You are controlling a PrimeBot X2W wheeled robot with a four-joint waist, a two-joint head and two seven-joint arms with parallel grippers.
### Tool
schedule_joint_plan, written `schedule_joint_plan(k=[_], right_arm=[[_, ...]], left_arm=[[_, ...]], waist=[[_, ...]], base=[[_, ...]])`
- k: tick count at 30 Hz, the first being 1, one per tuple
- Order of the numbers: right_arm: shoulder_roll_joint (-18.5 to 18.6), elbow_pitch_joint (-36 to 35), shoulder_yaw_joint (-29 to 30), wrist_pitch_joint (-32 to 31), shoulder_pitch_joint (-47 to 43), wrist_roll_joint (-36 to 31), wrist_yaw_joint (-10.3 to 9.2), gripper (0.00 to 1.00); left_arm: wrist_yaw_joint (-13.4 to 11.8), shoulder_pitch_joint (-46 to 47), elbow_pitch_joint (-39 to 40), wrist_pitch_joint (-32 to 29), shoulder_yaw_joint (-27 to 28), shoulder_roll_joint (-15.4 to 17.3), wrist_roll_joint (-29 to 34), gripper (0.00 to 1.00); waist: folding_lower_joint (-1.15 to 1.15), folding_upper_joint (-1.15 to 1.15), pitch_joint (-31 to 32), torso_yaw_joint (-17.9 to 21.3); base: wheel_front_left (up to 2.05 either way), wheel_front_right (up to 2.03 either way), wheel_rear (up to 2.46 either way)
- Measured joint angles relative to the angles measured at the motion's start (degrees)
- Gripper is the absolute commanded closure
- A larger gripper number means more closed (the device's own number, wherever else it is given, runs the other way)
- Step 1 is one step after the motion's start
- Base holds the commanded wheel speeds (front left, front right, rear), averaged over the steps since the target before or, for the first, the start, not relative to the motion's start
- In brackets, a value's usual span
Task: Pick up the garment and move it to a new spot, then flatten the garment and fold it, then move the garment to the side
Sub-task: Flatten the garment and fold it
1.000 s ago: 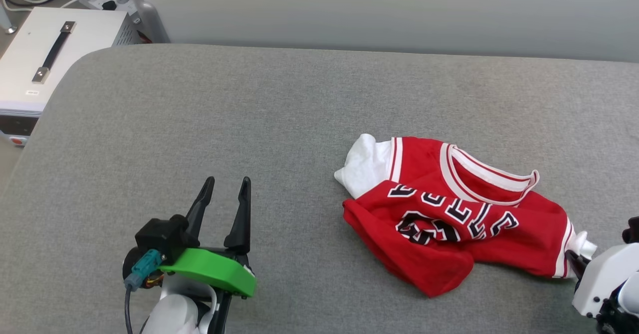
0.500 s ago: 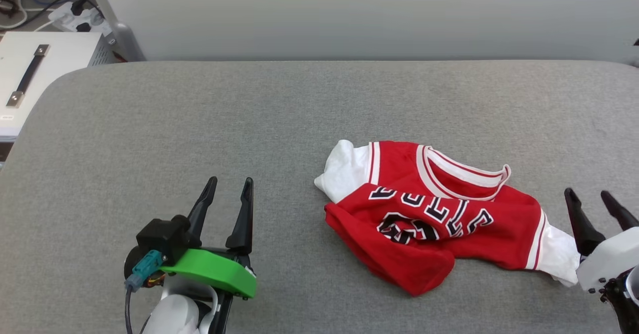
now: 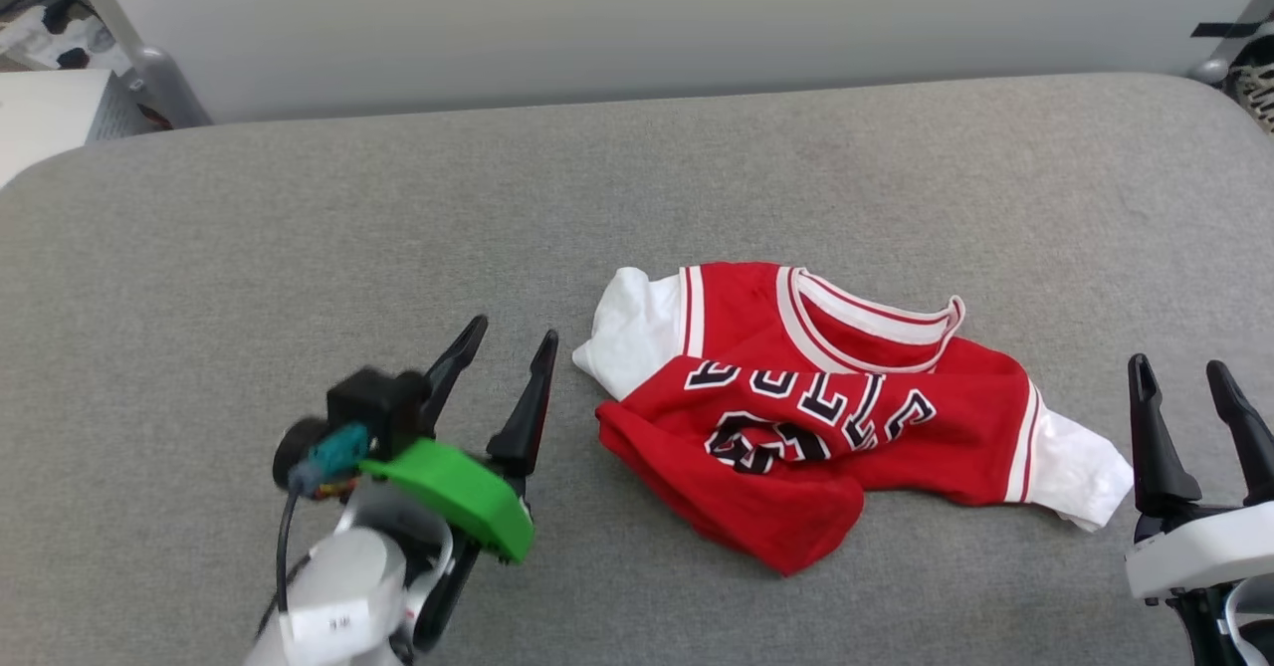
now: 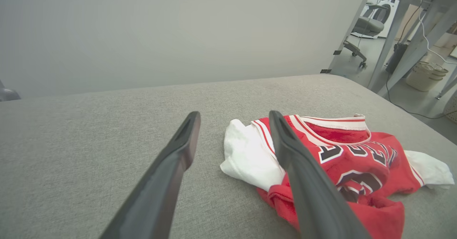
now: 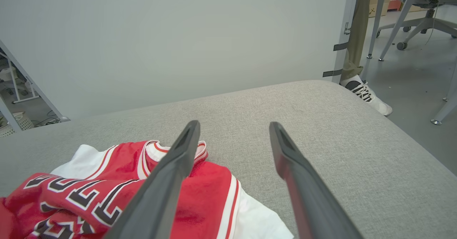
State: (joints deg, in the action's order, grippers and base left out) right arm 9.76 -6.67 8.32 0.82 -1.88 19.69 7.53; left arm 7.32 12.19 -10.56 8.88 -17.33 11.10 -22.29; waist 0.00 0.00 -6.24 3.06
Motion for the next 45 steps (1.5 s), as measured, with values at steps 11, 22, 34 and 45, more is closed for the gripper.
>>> schedule_joint_plan(k=[11, 22, 34, 45], right_arm=[[-2.0, -2.5, 0.2, -0.5, 2.1, -1.6, 0.00, 0.00], [-3.8, -1.0, -2.3, 1.3, 3.6, -2.5, 0.00, 0.00], [-4.3, 0.1, -2.6, 2.0, 4.3, -2.8, 0.00, 0.00], [-4.2, -0.6, -2.0, 0.8, 4.4, -3.4, 0.00, 0.00]], left_arm=[[0.0, 25.7, -5.7, -37.7, -11.2, 8.7, -12.8, 0.00], [0.0, 33.6, -13.7, -54.2, -16.3, 11.1, -14.9, 0.00], [0.0, 34.0, -21.4, -50.8, -17.5, 11.6, -13.7, 0.02], [-0.2, 34.3, -24.4, -41.8, -15.2, 12.0, -15.5, 1.00]], waist=[[0.00, 0.00, -5.2, 4.3], [0.00, 0.00, -10.0, 9.4], [0.00, 0.00, -13.0, 12.7], [0.00, 0.00, -12.1, 10.2]], base=[[0.00, 0.00, 0.00], [0.00, 0.00, 0.00], [0.00, 0.00, 0.00], [0.00, 0.00, 0.00]])
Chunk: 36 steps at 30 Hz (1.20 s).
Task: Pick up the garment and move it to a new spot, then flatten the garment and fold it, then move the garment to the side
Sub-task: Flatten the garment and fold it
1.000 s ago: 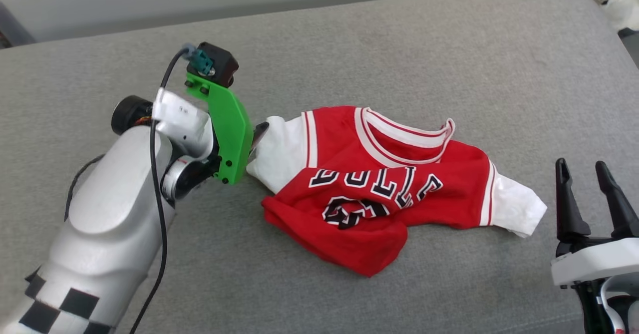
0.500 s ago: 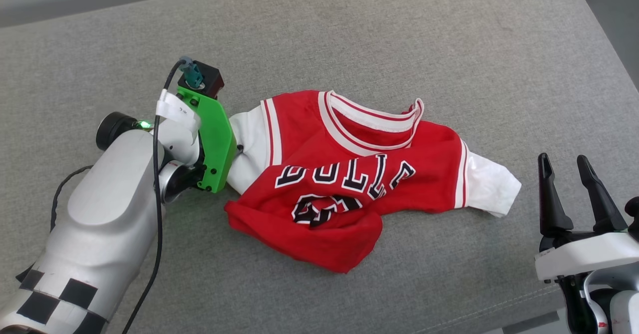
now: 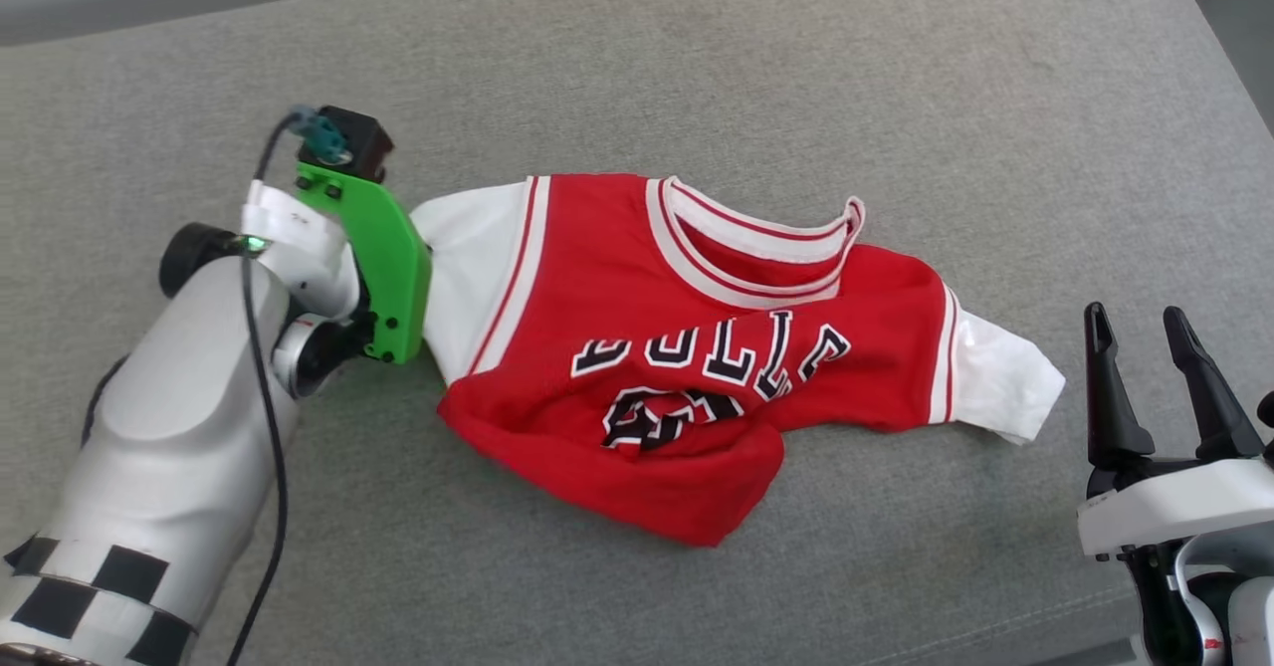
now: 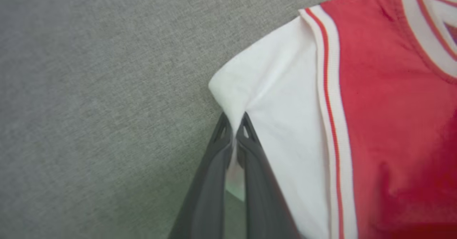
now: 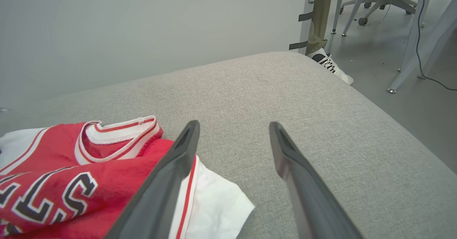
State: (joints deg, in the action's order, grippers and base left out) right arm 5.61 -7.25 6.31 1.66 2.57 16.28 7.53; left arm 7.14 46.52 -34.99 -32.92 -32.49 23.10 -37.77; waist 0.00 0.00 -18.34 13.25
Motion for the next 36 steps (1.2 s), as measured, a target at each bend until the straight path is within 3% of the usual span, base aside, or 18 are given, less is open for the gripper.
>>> schedule_joint_plan(k=[12, 22, 23, 24, 28, 36], right_arm=[[0.7, -0.5, 0.5, -2.5, 0.1, -0.3, 0.00, 0.00], [0.7, -0.5, 0.1, -4.0, 0.1, -0.5, 0.00, 0.00], [0.8, -0.5, 0.1, -4.2, 0.1, -0.5, 0.00, 0.00], [0.8, -0.4, 0.1, -4.3, 0.1, -0.5, 0.00, 0.00], [0.9, -0.1, 0.2, -4.5, 0.1, -0.5, 0.00, 0.00], [1.4, 0.1, 1.0, -5.5, -0.2, -0.5, 0.00, 0.00]], left_arm=[[-2.4, -0.1, -1.3, 7.6, 6.3, 4.5, -2.3, 1.00], [-3.8, -9.6, -0.7, 9.4, 8.1, 6.1, -5.2, 1.00], [-3.9, -10.3, -0.8, 9.9, 8.1, 6.1, -5.2, 0.75], [-3.9, -10.8, -0.8, 10.6, 8.0, 6.0, -5.2, 0.00], [-3.9, -11.7, -0.6, 16.0, 7.9, 5.3, -4.7, 0.00], [-2.2, -12.4, 2.9, 34.0, 8.1, 4.2, -1.1, 0.00]], waist=[[0.00, 0.00, 3.1, -5.4], [0.00, 0.00, 4.7, -9.1], [0.00, 0.00, 4.8, -9.3], [0.00, 0.00, 4.8, -9.5], [0.00, 0.00, 5.0, -10.1], [0.00, 0.00, 7.1, -11.1]], base=[[0.00, 0.00, 0.00], [0.00, 0.00, 0.00], [0.00, 0.00, 0.00], [0.00, 0.00, 0.00], [0.00, 0.00, 0.00], [0.00, 0.00, 0.00]])
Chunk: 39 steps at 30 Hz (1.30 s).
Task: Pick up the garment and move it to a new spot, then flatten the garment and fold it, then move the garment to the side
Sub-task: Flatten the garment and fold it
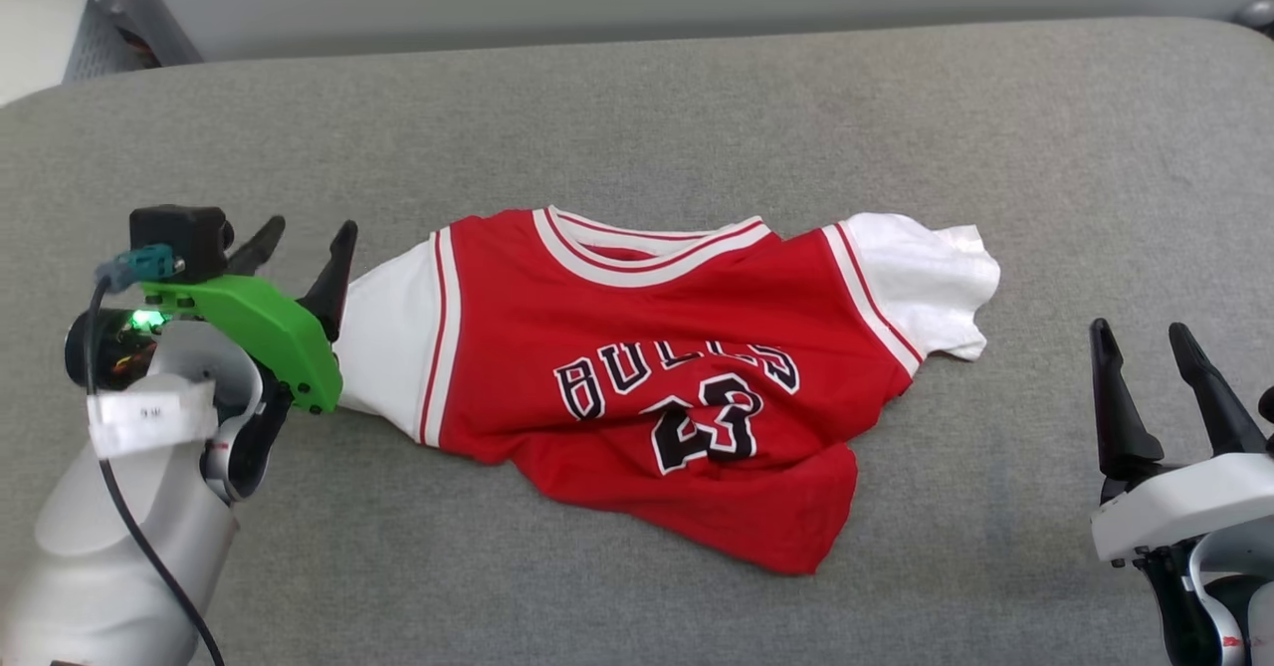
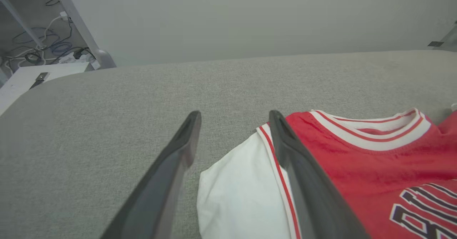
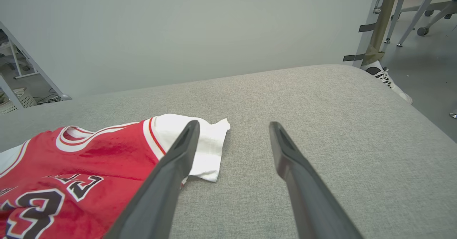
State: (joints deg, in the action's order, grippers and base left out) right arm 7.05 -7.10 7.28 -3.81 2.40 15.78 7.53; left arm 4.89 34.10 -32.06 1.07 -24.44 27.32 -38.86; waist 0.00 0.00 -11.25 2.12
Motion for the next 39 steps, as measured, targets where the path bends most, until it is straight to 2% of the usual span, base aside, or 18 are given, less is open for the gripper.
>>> schedule_joint_plan(k=[5, 7, 15, 19, 24, 32, 37, 39], right_arm=[[0.3, -0.1, 0.4, -0.5, -1.1, 0.0, 0.00, 0.00], [0.2, -0.2, 0.3, -0.8, -1.6, 0.0, 0.00, 0.00], [1.5, 0.0, -0.6, -5.0, -3.2, 0.8, 0.00, 0.00], [3.7, 0.0, -1.4, -9.1, -3.6, 1.1, 0.00, 0.00], [6.8, 0.6, -1.2, -20.2, -1.2, 3.6, 0.00, 0.00], [11.8, 5.0, -0.7, -42.4, 13.8, 5.2, 0.00, 0.00], [13.3, 11.3, -0.6, -49.0, 22.8, 5.1, 0.00, 0.00], [14.2, 14.3, -0.8, -49.5, 25.6, 4.2, 0.00, 0.00]], left_arm=[[0.0, -3.2, 4.3, 10.5, 0.8, -0.1, 1.7, 0.00], [-0.6, -5.5, 6.8, 12.3, 1.5, -0.4, 2.1, 0.00], [-4.7, -17.7, 20.7, 13.6, 6.0, -5.1, 6.1, 0.00], [-5.2, -21.7, 25.0, 13.6, 7.2, -7.8, 8.4, 0.00], [-5.1, -23.2, 27.4, 13.6, 8.1, -9.3, 10.6, 0.00], [-4.0, -23.1, 28.0, 13.6, 9.2, -10.4, 11.7, 0.00], [-3.4, -22.6, 28.7, 13.6, 10.1, -11.2, 12.6, 0.00], [-3.0, -22.1, 28.8, 13.6, 10.1, -11.5, 13.0, 0.00]], waist=[[0.00, 0.00, 2.1, -0.9], [0.00, 0.00, 2.9, -1.3], [0.00, 0.00, 4.8, -3.6], [0.00, 0.00, 5.0, -4.9], [0.00, 0.00, 4.2, -6.5], [0.00, 0.00, 0.8, -8.5], [0.00, 0.00, -1.9, -9.9], [0.00, 0.00, -3.1, -10.5]], base=[[0.00, 0.00, 0.00], [0.00, 0.00, 0.00], [0.00, 0.00, 0.00], [0.00, 0.00, 0.00], [0.00, 0.00, 0.00], [0.00, 0.00, 0.00], [0.00, 0.00, 0.00], [0.00, 0.00, 0.00]])
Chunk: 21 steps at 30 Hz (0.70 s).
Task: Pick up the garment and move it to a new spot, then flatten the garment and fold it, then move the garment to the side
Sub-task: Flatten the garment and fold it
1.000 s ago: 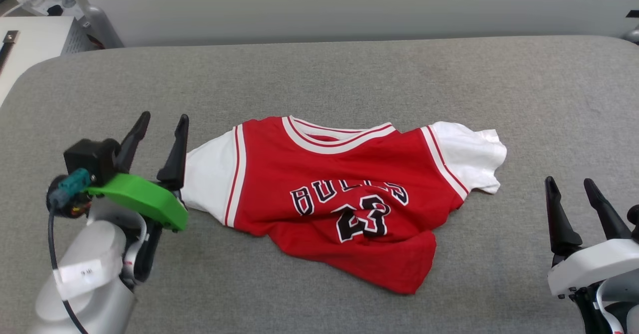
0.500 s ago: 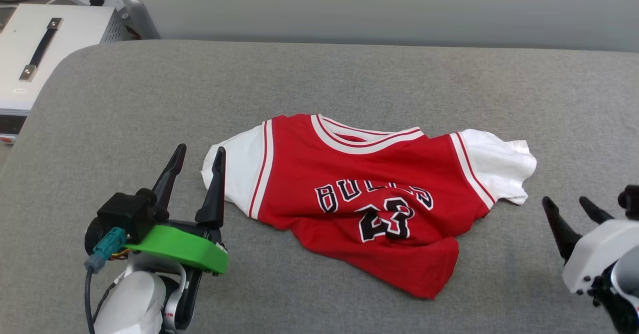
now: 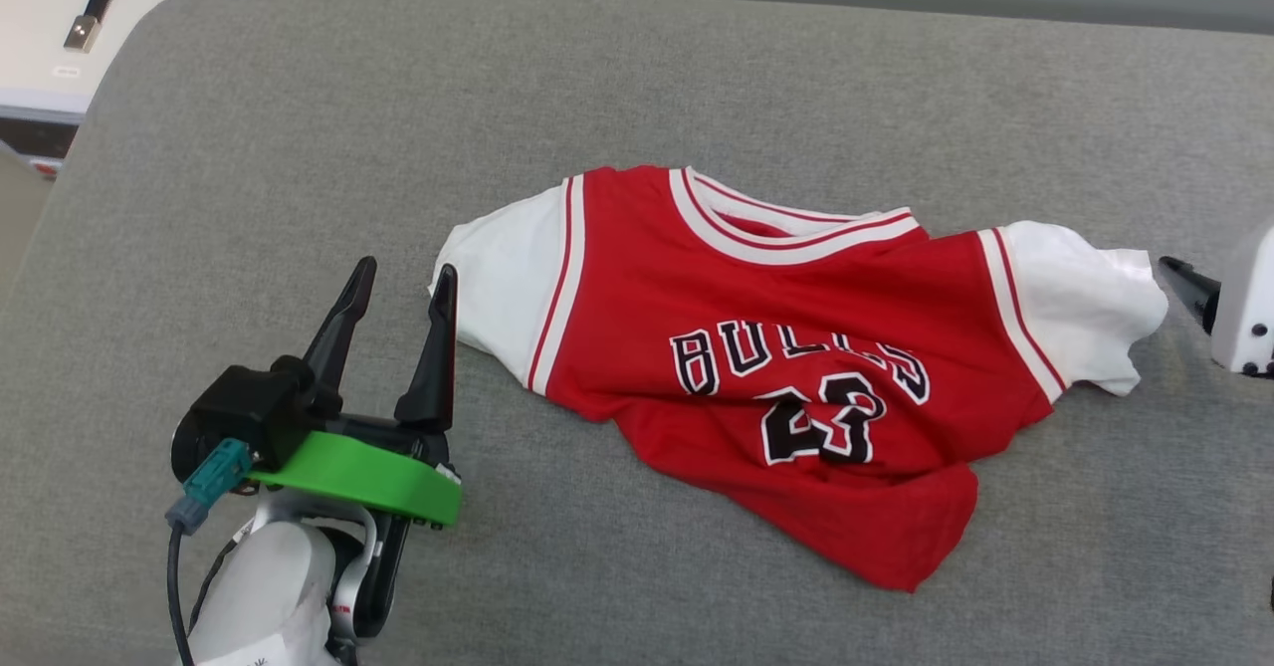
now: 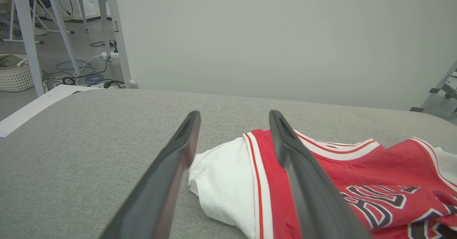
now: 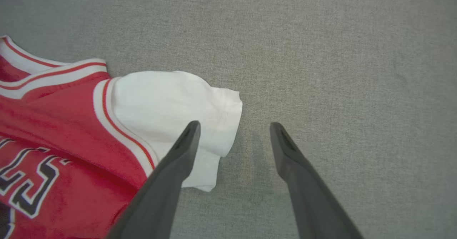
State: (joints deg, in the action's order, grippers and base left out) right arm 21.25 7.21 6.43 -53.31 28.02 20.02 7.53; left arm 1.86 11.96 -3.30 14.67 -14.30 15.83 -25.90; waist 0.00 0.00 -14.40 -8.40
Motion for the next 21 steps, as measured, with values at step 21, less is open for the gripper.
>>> schedule_joint_plan(k=[21], right_arm=[[3.5, 15.5, -7.1, 1.4, 7.0, 1.5, -0.07, 0.07]], left_arm=[[2.4, 2.7, -1.7, 0.0, 2.9, -2.1, 2.2, 0.00]], waist=[[0.00, 0.00, -6.5, -4.7]], base=[[0.00, 0.00, 0.00]])
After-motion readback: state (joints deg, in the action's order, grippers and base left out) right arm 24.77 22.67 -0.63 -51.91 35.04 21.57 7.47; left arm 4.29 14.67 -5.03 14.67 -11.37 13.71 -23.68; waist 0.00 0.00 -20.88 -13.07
